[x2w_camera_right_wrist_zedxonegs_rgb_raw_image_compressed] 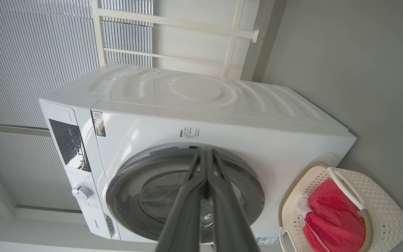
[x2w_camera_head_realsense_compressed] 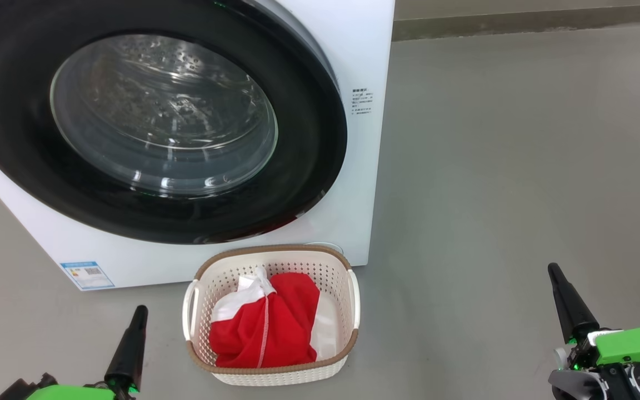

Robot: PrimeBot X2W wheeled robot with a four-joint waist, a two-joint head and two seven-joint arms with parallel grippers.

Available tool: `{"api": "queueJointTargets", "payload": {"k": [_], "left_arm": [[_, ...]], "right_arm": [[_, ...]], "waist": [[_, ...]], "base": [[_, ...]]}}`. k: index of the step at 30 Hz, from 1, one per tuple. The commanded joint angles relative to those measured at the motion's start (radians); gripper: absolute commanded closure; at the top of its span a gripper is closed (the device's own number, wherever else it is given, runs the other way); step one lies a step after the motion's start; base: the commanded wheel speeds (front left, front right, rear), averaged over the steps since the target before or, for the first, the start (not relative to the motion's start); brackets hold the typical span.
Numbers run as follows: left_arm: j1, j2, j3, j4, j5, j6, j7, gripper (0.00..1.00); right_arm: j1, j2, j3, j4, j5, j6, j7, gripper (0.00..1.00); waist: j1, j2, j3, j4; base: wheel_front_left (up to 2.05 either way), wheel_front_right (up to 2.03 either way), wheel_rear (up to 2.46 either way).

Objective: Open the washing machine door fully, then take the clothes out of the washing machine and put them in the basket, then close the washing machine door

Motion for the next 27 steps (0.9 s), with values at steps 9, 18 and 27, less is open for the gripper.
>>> {"api": "queueJointTargets", "payload": {"k": [9,18,27], "left_arm": [[-0.04,0.007,0.039,-0.02,-0.018,-0.007,0.012,1.0],[-0.04,0.006,0.04,-0.02,-0.018,-0.007,0.013,1.0],[-0.04,0.006,0.04,-0.02,-0.017,-0.007,0.013,1.0]], "right_arm": [[-0.056,-0.013,0.016,-0.025,0.02,-0.001,0.01,1.0],[-0.056,-0.011,0.013,-0.025,0.018,-0.001,0.012,1.0],[-0.056,-0.009,0.011,-0.025,0.016,-0.001,0.014,1.0]], "waist": [[0.0,0.0,0.0,0.0],[0.0,0.0,0.0,0.0],[0.0,0.0,0.0,0.0]], "base": [[0.0,0.0,0.0],[0.0,0.0,0.0],[0.0,0.0,0.0]]}}
